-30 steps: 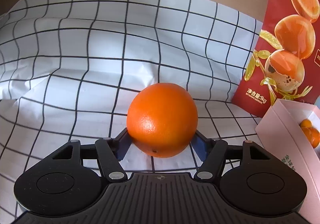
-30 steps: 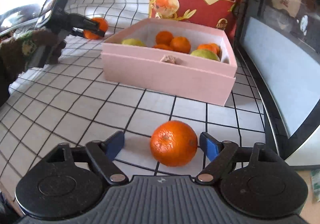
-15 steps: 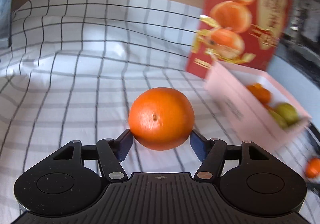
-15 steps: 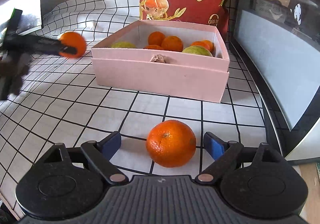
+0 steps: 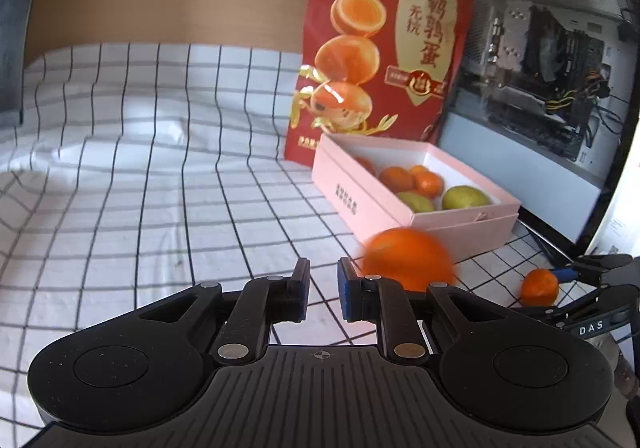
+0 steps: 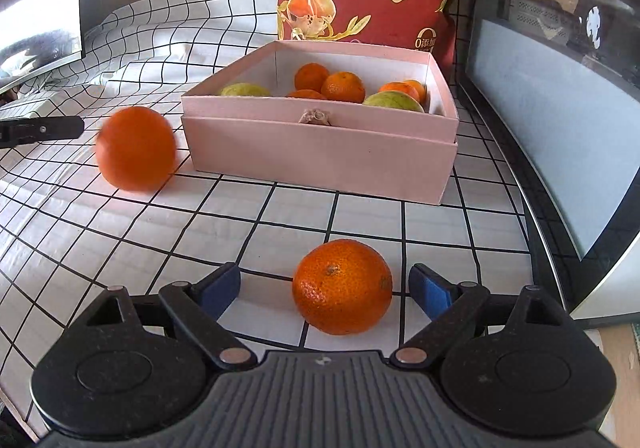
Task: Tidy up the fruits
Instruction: 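Open the left gripper and set the large orange down beside a mandarin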
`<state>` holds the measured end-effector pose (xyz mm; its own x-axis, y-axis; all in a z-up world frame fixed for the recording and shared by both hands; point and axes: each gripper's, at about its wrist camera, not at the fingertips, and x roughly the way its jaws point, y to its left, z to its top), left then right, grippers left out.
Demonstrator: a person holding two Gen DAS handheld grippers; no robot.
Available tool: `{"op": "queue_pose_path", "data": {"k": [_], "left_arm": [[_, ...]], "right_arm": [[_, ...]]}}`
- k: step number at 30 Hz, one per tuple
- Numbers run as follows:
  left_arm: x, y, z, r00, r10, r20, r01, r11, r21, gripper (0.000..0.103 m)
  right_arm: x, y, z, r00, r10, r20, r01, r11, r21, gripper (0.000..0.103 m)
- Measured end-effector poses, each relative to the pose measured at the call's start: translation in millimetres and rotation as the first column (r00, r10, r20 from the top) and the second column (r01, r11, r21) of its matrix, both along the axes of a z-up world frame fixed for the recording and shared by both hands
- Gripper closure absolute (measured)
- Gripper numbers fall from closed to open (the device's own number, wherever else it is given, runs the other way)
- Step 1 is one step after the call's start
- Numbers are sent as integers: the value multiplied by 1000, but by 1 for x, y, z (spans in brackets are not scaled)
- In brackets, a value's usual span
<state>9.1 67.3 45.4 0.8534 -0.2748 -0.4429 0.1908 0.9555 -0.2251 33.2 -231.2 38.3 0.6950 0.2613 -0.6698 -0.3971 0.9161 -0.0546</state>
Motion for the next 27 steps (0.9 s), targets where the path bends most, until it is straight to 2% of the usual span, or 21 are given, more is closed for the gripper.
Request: {"op": "queue_pose_path", "data": {"k": [5,9,12,16,22,27], "left_arm": [[5,-2,-8,999,-30,-29,29,998,-48,85],[0,-10,-5,998,-67,-21,65,996,-64,85],[-7,-16,-1,997,-81,-4,80,994,-71,85],[-13,-22,1,995,-104,-9,102,991,-86,84],[-20,-33,1,987,-158,-11,157,984,-81,84],[-18,-34,-3,988,-151,-31,148,986,-80,84]], "right_arm": [[1,1,0,1000,-10,-3,10,1000,-6,10],[0,6,2,1000,6,-11,-6,1000,7,10],[-9,18,3,999,26,30,-25,999,-48,13],[-26,29,8,988,100,114,-93,994,-65,13],[-29,40,15,983,126,133,-120,991,-54,13],[-23,42,14,985,112,129,-109,994,-31,13]]}}
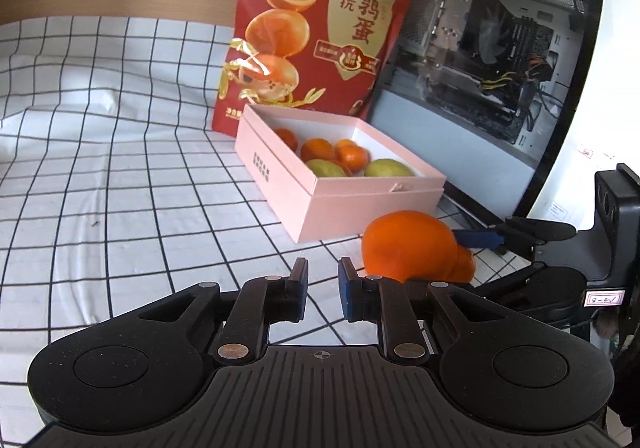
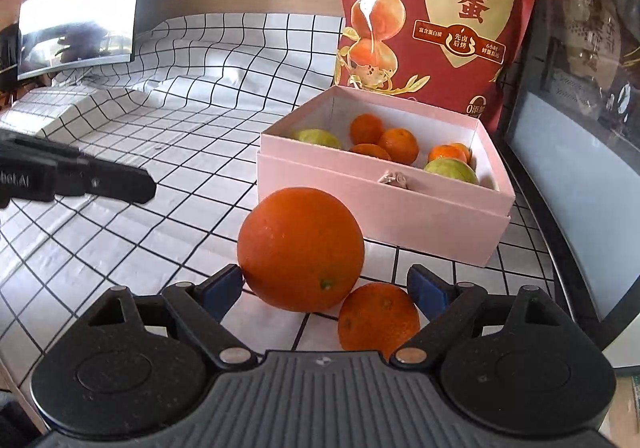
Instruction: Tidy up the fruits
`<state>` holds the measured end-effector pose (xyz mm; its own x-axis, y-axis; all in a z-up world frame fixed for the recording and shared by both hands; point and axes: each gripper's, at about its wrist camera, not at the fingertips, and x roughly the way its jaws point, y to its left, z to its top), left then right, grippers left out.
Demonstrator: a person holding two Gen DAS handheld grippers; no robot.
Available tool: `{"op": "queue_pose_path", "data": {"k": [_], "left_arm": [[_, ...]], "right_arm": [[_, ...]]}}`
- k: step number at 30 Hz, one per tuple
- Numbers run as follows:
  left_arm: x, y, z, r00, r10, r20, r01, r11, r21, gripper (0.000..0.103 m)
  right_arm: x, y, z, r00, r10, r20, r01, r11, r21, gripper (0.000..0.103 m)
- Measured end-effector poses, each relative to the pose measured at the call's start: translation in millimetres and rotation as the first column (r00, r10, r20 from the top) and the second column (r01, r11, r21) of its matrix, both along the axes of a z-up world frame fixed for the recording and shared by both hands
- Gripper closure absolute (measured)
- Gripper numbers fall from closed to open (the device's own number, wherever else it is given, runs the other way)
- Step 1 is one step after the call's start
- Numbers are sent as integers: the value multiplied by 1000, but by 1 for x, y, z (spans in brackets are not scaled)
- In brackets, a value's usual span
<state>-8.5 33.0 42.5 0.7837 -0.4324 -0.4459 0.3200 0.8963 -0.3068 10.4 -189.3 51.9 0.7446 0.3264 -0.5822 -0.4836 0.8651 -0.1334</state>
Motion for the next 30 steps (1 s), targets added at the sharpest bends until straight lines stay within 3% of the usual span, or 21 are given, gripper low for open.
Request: {"op": "queue_pose_path", "data": {"k": [13,23,30], "left_arm": [[-1,3,-5,1000,6,-27,-6,1000,-11,83],[-1,-3,-5,999,-5,-34,4,1000,-17,83],[-3,-18,-7,999,-32,-21,31,999,-30,83]], "right_arm": [[19,14,-3,1000,-8,-30,7,1000,-12,11],[7,4,0,1000,11,-29,-12,999,-37,9],[3,-32,19,999,-28,-31,32,991,132,10]]}}
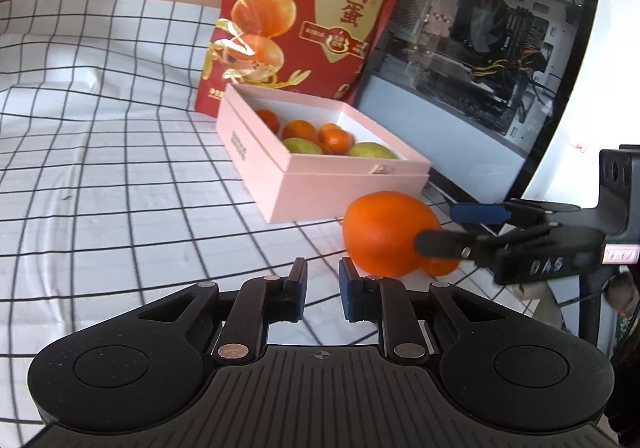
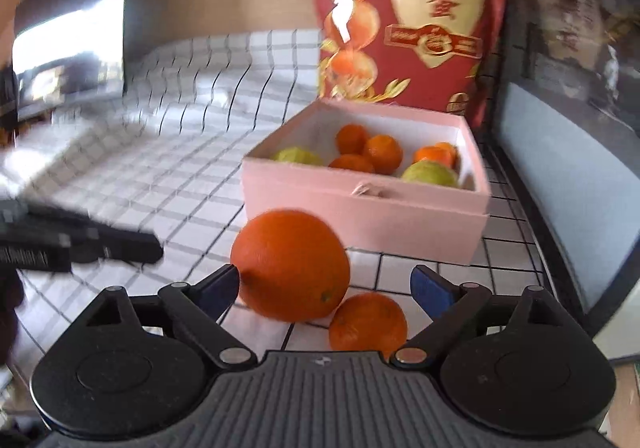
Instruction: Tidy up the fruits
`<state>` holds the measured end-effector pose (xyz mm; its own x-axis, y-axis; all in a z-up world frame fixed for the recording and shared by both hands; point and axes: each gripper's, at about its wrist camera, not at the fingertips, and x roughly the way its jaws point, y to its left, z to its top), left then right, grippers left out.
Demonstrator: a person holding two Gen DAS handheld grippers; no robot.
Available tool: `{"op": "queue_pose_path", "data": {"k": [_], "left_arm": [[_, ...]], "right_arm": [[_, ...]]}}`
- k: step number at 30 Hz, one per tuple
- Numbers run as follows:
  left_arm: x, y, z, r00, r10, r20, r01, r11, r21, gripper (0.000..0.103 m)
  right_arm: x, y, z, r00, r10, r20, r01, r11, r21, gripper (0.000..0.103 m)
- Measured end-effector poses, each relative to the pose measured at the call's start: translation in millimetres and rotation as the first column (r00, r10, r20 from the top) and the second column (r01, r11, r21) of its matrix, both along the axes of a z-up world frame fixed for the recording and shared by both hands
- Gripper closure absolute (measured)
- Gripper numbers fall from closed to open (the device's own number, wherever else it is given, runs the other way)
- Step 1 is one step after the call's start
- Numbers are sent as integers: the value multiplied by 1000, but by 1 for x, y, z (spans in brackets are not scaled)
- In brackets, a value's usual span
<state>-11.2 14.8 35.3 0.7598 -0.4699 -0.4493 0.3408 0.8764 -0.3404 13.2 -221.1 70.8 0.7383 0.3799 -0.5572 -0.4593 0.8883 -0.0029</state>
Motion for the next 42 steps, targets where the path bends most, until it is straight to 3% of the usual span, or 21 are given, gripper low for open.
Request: {"op": "queue_pose_path", "data": {"k": [3,6,13,16,19,22,26,30,36,42], "left_arm": [[-3,-7,1,1000,-8,28,8,1000,-8,83],[-4,-17,7,998,-19,56,20,1000,-6,83],[0,-61,20,990,-123,62,118,990,74,82],[4,-73,20,996,-67,53,60,992,110,82],[5,-76,14,998,-20,51,11,985,172,81],[3,-70,7,998,40,49,-50,970,238,81],[5,-49,0,993,113,16,-114,967,226,81],[4,-31,-4,983,186,9,-182,953,241,80],[-1,1,-7,960,280,-5,-272,938,215,80],[-3,18,-9,951,309,-12,-302,935,188,80]], "right_arm": [[-3,-14,6,1000,-12,9,11,999,37,10],[-4,-24,4,999,-27,32,27,1000,16,10],[-7,-51,-16,999,-39,10,39,999,12,10],[-2,-60,-27,998,-59,-38,60,998,33,13],[4,-61,-34,995,-43,-88,48,998,50,23],[2,-52,-34,997,-25,-72,26,1000,16,32],[0,-36,-33,999,-4,-47,1,998,-64,58],[-10,-26,-29,1000,-3,-17,1,993,-116,59],[-29,-16,-16,994,83,-65,-88,994,-71,59],[-37,33,-16,974,216,-71,-220,974,-58,59]]}}
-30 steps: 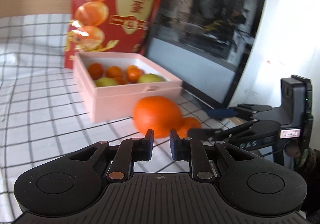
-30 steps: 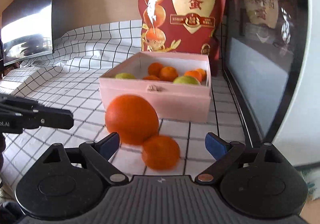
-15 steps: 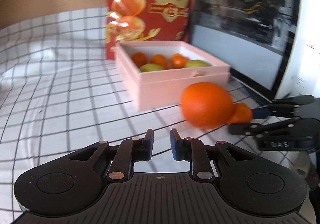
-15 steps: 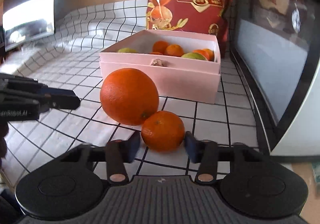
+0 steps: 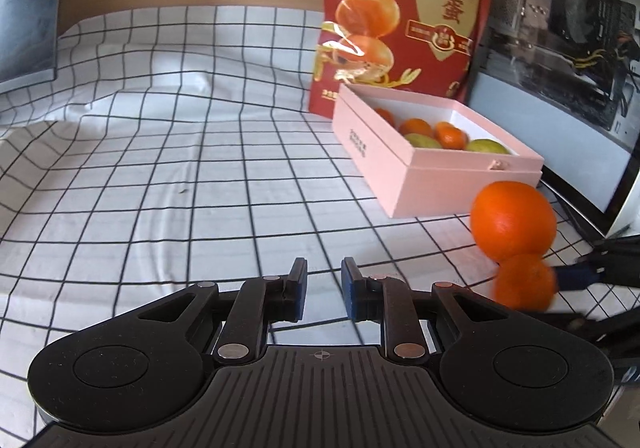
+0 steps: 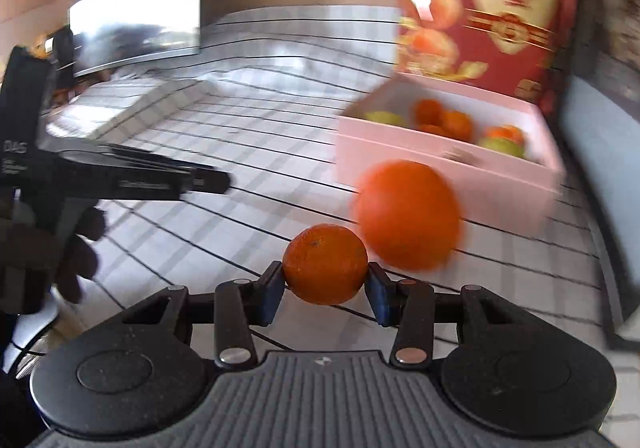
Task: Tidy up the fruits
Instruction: 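Grasp the mandarin with the left gripper while the right gripper approaches the large orange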
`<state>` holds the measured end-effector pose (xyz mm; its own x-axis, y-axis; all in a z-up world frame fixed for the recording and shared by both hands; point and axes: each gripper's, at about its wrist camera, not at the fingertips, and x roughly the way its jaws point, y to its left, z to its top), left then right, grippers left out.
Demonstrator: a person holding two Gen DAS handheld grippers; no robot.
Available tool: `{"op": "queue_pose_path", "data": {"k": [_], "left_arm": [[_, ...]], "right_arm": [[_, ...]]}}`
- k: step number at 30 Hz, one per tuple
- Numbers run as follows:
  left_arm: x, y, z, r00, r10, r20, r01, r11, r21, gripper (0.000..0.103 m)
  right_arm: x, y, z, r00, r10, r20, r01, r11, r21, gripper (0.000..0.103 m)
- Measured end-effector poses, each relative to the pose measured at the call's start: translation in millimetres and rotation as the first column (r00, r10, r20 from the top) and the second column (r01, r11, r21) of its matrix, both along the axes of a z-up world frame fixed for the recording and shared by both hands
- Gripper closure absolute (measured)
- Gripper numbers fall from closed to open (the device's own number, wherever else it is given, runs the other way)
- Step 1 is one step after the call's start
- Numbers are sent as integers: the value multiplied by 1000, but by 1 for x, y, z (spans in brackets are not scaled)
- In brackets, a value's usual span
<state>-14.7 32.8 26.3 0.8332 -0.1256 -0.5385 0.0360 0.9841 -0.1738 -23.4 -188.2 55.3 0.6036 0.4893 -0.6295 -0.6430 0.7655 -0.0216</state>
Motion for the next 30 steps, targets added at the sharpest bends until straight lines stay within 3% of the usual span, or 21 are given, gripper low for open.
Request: {"op": "queue_pose_path", "data": {"k": [6,11,13,15,19,22,25,30], "left_arm": [[-3,8,0,1000,5,4,-5,1000,-13,80],[-3,11,-3,1000,-1,0,1,1000,-24,80],[-3,11,-4,1000,-8,-3,8,1000,-26,80],[-3,12,-4,1000,-12,-1,12,999,-33,80],[-12,14,5,998,-39,50,43,996,-79,80],[-20,5,16,988,-113,102,122,988,-93,80],[-27,-16,22,973,-197,119,203,978,-47,80],[-30,-67,15,960,-269,74,257,956,144,76]], "right_arm": [[7,57,-16,996,84,-7,-84,996,-25,59],[12,66,-18,997,81,5,-80,996,-24,59],[12,62,-17,997,77,0,-77,997,-16,54],[9,55,-13,998,62,18,-62,998,-1,35],[2,32,4,996,20,82,-23,999,33,31],[-1,11,16,986,-58,154,50,997,52,28],[2,-12,22,965,-156,209,141,986,85,26],[18,-38,14,943,-264,200,245,963,115,25]]}}
